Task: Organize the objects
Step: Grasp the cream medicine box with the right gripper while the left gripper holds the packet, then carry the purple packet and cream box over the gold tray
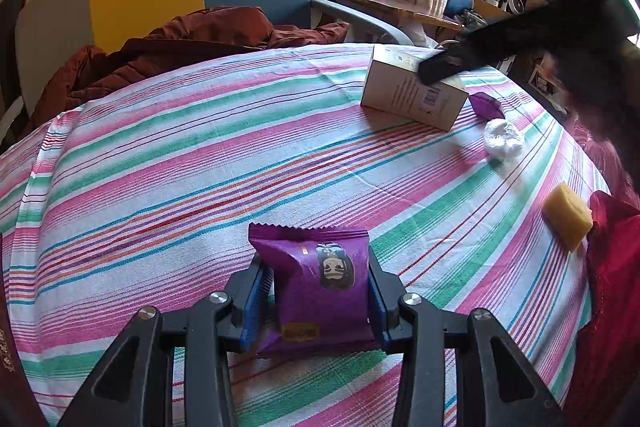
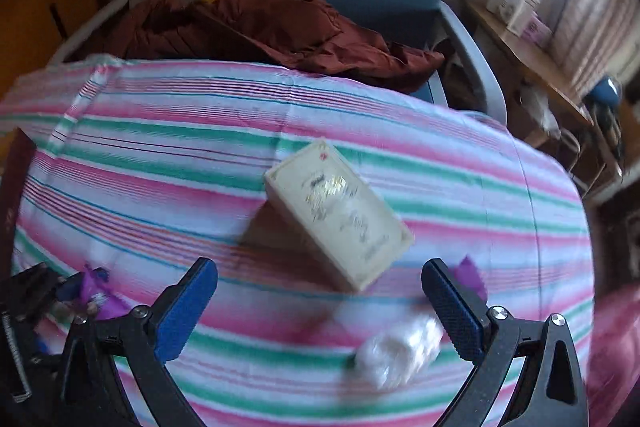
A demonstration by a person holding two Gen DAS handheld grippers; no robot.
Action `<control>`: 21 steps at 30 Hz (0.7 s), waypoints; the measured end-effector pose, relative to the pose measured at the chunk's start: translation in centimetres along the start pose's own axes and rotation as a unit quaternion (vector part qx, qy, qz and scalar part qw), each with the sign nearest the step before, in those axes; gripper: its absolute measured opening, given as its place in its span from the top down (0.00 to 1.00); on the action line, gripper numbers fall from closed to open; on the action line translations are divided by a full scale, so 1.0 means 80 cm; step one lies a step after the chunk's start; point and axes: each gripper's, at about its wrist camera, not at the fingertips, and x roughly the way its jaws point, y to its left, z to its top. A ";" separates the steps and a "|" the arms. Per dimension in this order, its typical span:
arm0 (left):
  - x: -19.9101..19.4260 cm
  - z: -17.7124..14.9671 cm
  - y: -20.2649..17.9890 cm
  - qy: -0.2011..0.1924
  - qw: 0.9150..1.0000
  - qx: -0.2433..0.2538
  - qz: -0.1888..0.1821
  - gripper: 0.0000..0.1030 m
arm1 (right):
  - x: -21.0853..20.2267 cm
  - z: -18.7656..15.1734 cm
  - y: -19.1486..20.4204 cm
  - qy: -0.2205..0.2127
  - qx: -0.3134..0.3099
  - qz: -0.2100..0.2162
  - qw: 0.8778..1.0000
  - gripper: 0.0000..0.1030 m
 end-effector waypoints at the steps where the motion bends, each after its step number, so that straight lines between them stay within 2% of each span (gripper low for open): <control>1: 0.000 0.000 0.000 0.000 1.000 -0.001 -0.001 0.58 | 0.009 0.010 -0.001 0.007 -0.009 0.003 1.000 0.00; 7: 0.000 -0.001 0.002 -0.001 1.000 -0.005 -0.006 0.58 | 0.072 0.042 -0.004 0.065 -0.031 0.004 0.997 0.00; 8: 0.000 -0.001 0.003 -0.001 1.000 -0.005 -0.006 0.58 | 0.080 0.041 -0.004 0.073 -0.028 -0.008 0.997 0.08; 9: 0.000 -0.001 0.003 -0.001 1.000 -0.005 -0.007 0.58 | 0.085 0.036 0.000 0.080 -0.026 -0.019 0.996 0.21; 10: 0.000 -0.001 0.004 -0.001 1.000 -0.006 -0.008 0.58 | 0.084 0.032 0.004 0.078 -0.022 -0.018 0.997 0.40; 11: 0.000 0.000 0.004 -0.001 1.000 -0.007 -0.009 0.58 | 0.079 0.027 0.007 0.071 -0.013 -0.009 0.997 0.50; 14: 0.000 0.000 0.005 -0.002 1.000 -0.008 -0.009 0.59 | 0.057 0.002 0.028 0.058 0.007 0.001 0.998 0.50; 20: -0.008 -0.002 0.012 0.000 1.000 -0.023 -0.011 0.61 | 0.023 -0.062 0.074 0.060 0.042 0.048 0.996 0.50; 21: -0.011 -0.004 0.012 0.001 1.000 -0.023 -0.008 0.61 | 0.018 -0.072 0.084 0.055 0.042 0.044 0.997 0.50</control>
